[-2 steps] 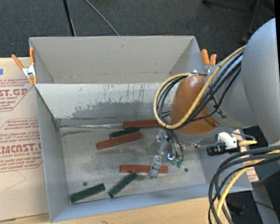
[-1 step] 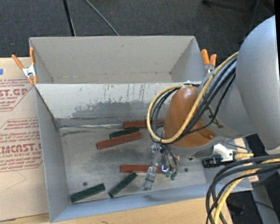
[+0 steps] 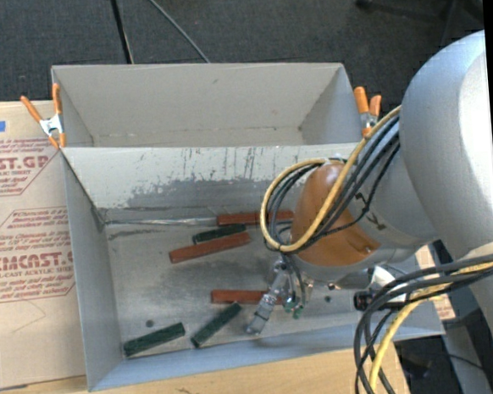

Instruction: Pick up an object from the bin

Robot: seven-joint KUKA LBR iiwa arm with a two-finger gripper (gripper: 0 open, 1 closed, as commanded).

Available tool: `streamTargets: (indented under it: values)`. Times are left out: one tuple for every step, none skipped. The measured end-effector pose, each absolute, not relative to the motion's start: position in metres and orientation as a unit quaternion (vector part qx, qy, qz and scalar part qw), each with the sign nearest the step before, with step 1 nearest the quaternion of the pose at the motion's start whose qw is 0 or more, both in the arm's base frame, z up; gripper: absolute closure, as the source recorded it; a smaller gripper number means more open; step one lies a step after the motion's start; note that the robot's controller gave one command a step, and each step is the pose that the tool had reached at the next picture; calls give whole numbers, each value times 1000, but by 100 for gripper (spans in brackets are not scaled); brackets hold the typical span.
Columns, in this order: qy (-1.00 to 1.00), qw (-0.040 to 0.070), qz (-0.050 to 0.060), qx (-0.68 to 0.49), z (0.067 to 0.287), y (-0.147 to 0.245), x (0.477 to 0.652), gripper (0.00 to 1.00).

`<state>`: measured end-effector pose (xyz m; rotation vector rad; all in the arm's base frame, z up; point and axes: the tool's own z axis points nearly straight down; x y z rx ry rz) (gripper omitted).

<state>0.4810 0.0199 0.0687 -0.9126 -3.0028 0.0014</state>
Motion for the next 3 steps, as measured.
streamTargets:
  values:
    - [-957,1,0,-290,68,20,481,0]
    - [-957,0,0,-290,69,21,481,100]
    - [-957,1,0,-290,73,21,481,100]
